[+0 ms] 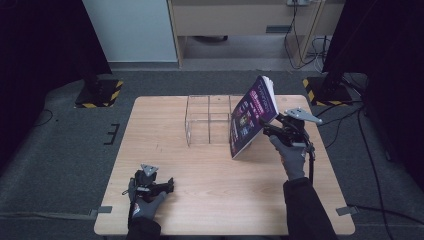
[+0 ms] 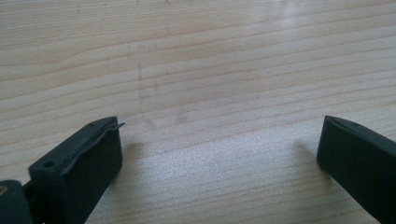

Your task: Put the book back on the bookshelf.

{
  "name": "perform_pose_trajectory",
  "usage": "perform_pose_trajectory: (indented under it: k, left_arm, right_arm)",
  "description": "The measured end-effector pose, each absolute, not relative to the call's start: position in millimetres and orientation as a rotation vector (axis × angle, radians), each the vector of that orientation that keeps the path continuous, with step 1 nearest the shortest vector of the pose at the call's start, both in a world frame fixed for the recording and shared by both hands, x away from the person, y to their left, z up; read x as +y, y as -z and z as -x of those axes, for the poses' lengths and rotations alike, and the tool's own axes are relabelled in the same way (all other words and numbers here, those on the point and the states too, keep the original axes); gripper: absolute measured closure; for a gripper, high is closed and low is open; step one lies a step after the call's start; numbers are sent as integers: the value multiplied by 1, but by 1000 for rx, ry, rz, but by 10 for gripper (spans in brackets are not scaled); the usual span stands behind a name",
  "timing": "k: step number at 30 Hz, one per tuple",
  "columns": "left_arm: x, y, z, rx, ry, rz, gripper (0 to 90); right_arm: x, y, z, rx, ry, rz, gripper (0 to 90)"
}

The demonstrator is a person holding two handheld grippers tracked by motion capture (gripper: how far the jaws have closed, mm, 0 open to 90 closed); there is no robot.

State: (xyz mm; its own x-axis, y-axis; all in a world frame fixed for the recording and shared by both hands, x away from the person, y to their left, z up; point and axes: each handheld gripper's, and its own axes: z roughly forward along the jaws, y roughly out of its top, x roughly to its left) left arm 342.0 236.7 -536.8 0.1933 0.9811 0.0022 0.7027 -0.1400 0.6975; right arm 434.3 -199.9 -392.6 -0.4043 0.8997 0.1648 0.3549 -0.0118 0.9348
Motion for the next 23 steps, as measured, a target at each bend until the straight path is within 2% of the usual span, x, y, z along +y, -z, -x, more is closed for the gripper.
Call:
perform_pose_trajectory:
  k: [6, 11, 23]
  left_arm:
    - [237, 537, -342, 1568, -639, -1912, 0]
    - [237, 537, -342, 1568, -639, -1913, 0]
    - [237, 537, -342, 1567, -639, -1911, 0]
  right_arm:
    - [-217, 399, -411, 1818, -1421, -1251, 170]
    - [-232, 415, -394, 1865, -1376, -1234, 156]
    - [-262, 479, -376, 1961, -1231, -1358, 140]
